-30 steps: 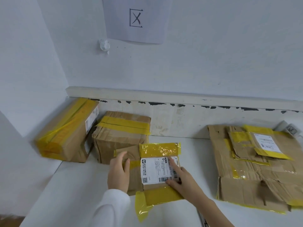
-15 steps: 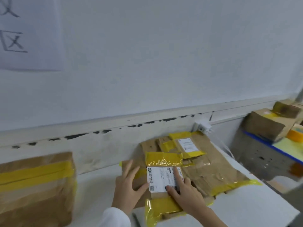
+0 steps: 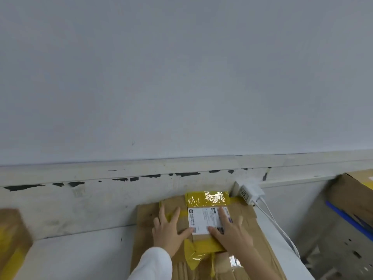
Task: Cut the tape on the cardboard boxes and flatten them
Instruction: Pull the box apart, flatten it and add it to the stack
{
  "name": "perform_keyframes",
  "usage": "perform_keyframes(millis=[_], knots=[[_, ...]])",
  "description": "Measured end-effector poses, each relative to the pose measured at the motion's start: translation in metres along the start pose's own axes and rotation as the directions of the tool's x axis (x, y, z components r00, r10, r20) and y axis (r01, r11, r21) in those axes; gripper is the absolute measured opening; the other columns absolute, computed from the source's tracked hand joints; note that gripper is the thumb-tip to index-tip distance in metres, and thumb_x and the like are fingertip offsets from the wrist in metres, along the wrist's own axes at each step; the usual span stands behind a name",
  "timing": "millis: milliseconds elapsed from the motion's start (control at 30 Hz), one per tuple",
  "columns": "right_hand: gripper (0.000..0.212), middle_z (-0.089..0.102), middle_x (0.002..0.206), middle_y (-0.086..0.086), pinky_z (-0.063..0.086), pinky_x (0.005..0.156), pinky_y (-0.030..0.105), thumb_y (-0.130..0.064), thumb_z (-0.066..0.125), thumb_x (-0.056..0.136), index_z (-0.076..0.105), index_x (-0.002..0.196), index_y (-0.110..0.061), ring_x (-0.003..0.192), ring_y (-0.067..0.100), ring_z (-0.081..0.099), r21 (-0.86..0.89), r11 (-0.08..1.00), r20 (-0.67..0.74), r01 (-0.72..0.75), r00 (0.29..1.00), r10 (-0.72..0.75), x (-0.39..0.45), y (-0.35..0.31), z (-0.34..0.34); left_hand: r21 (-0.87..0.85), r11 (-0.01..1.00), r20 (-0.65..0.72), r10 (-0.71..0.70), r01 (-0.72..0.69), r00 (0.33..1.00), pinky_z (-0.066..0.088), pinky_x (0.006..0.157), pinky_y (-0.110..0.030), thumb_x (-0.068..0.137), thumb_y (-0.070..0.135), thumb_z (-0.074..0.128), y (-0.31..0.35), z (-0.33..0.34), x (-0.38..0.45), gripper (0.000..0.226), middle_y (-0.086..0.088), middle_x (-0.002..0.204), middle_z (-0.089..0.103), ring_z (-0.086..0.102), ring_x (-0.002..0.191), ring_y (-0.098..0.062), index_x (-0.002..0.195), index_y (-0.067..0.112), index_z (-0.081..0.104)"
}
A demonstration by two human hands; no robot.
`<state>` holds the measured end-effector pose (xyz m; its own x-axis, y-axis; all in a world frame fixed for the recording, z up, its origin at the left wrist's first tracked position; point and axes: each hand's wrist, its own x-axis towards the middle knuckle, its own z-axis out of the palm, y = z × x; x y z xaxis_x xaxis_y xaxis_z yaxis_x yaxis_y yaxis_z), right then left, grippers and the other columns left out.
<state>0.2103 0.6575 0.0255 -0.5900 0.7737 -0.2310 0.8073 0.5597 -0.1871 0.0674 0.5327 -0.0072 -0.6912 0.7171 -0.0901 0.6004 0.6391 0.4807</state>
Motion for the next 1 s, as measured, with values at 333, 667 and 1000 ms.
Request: perform_keyframes(millis=[333, 667, 1000], knots=[[0.063, -0.018, 0.157, 0.001, 0.016, 0.112, 0.051, -0.057, 0.025, 0.094, -0.003, 0.149, -0.04, 0.145, 0.029, -0.001, -0.163, 0.944, 0.045, 0.286, 0.958, -0.283, 0.04, -0.01, 0.03, 0.322, 0.94, -0.033, 0.132, -0.114, 0.991, -0.001, 0.116, -0.04, 0.097, 0.056, 0.016, -0.019, 0.035, 0.019, 0.06, 0.002, 0.157, -0.016, -0.012, 0.144, -0.023, 0.149, 0.036, -0.007], [0.068, 0.049, 0.139, 0.01, 0.046, 0.094, 0.051, -0.061, 0.024, 0.084, 0.058, 0.129, -0.023, 0.125, 0.033, 0.051, -0.286, 0.906, -0.012, 0.313, 0.944, -0.33, 0.04, -0.018, 0.042, 0.324, 0.923, -0.081, 0.245, -0.207, 0.966, 0.022, 0.104, -0.029, 0.099, 0.042, 0.005, -0.012, 0.035, 0.011, 0.072, -0.007, 0.126, 0.062, 0.06, 0.114, -0.022, 0.114, 0.014, 0.069], [0.072, -0.019, 0.157, -0.002, -0.003, 0.117, 0.044, -0.068, 0.009, 0.09, -0.008, 0.15, -0.032, 0.145, 0.018, -0.016, -0.276, 0.899, 0.079, 0.34, 0.94, -0.332, 0.052, -0.012, 0.054, 0.367, 0.912, -0.053, 0.218, -0.184, 0.974, 0.03, 0.111, -0.032, 0.086, 0.055, 0.048, -0.011, 0.029, 0.013, 0.062, -0.001, 0.149, 0.034, 0.036, 0.136, -0.015, 0.137, 0.02, 0.05]])
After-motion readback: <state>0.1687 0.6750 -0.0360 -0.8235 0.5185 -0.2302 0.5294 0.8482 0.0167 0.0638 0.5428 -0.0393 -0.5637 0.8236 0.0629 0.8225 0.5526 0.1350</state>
